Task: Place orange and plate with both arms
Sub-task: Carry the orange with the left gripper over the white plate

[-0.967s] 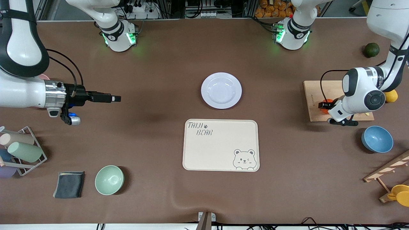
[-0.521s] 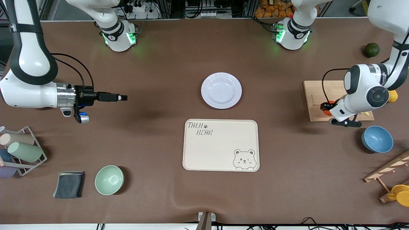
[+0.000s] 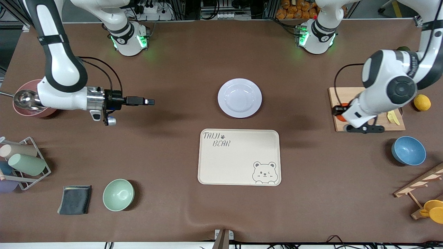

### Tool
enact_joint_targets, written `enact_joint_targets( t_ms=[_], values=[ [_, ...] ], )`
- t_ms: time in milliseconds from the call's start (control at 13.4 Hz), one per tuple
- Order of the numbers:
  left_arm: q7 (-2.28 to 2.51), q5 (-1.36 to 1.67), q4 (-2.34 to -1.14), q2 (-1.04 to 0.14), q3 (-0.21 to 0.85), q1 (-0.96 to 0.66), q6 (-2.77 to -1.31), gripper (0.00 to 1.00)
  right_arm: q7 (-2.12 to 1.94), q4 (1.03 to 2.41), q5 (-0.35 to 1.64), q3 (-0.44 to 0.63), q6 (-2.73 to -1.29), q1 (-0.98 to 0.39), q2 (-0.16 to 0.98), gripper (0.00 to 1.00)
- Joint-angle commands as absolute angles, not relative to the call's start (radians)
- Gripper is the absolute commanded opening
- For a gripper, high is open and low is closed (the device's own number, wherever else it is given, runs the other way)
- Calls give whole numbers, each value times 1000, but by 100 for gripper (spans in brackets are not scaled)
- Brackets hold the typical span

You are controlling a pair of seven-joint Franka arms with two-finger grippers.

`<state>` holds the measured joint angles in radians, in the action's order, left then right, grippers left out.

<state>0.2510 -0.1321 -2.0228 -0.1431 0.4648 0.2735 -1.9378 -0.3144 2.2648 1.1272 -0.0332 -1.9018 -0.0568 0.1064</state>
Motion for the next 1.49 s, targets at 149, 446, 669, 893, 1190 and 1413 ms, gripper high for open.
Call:
enact_joint_targets(
  t_ms=[149, 446, 669, 893, 1190, 1413],
  values=[
    [700, -101, -1916, -262, 681, 217, -1902, 10, -452, 2391, 1299, -32, -2022, -159, 63, 100],
    [1070, -110, -1781, -434, 680, -29, -1902, 10, -454, 2391, 1353, -32, -2126, -267, 80, 100],
    [1175, -114, -1698, -556, 677, -132, -1910, 10, -486, 2404, 1416, -32, -2189, -324, 87, 100],
    [1181, -115, -1684, -632, 670, -185, -1934, 10, -641, 2433, 1552, -32, -2194, -333, 113, 100],
    [1229, -115, -1687, -655, 591, -279, -2005, 10, -715, 2439, 1639, -32, -2249, -389, 135, 100],
    [1258, -132, -1698, -672, 574, -296, -2034, 10, -842, 2439, 1820, -32, -2325, -477, 175, 100]
  ],
)
